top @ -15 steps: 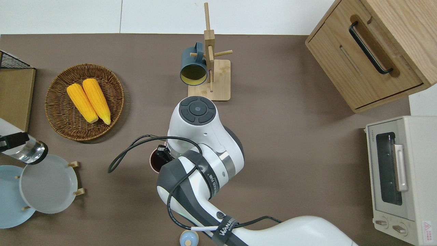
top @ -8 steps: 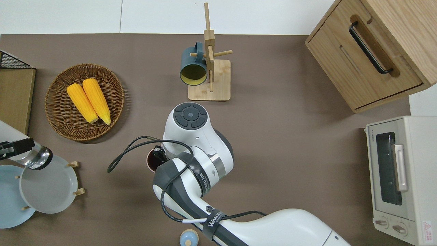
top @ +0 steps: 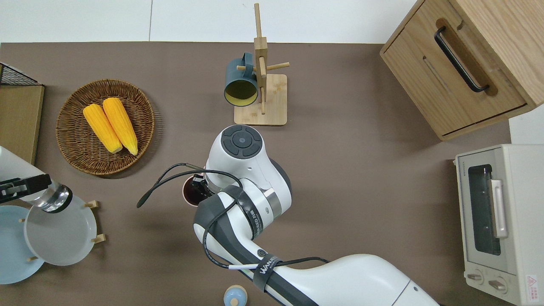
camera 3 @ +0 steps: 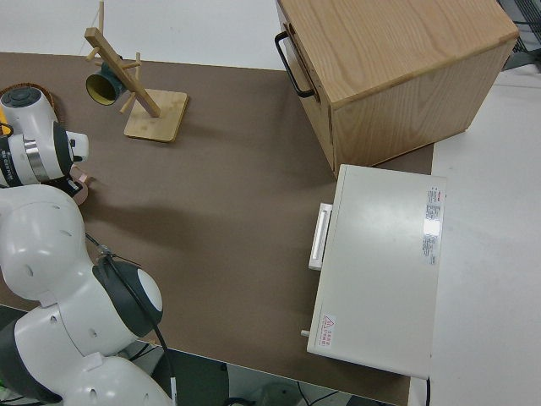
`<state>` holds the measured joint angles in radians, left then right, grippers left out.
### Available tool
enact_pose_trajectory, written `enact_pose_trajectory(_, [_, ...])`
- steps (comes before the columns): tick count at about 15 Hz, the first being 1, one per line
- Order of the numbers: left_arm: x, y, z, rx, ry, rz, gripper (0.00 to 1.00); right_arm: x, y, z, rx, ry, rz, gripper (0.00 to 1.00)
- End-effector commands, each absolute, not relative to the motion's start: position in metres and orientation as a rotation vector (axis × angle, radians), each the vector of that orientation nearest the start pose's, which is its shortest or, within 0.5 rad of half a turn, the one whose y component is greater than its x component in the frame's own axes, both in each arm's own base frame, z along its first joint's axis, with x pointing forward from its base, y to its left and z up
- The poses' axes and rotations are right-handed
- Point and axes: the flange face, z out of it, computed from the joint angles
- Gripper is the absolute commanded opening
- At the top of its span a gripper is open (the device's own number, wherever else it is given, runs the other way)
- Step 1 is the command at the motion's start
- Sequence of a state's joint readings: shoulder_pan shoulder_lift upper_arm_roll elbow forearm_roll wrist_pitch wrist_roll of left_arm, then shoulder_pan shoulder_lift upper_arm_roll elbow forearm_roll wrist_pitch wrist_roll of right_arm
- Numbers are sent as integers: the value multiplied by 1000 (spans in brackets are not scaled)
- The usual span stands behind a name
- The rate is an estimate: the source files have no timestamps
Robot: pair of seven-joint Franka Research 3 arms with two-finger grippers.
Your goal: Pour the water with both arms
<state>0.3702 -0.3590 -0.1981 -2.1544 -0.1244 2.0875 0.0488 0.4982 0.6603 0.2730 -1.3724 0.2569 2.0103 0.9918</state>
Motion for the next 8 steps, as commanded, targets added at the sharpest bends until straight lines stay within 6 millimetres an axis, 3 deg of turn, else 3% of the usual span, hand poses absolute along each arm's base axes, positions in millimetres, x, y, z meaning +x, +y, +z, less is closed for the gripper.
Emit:
enact_pose_trajectory(1, [464, 60, 582, -3112, -278, -525, 0, 541, 495, 346, -2777, 573, 444, 990])
enact_pose_trajectory(6, [465, 57, 579, -3117, -269, -513, 0, 541, 495, 374, -2763, 615, 452, 990])
enact_pose_trajectory(8, [465, 55, 579, -3119, -262, -511, 0, 543, 487, 400, -2753, 621, 418, 990])
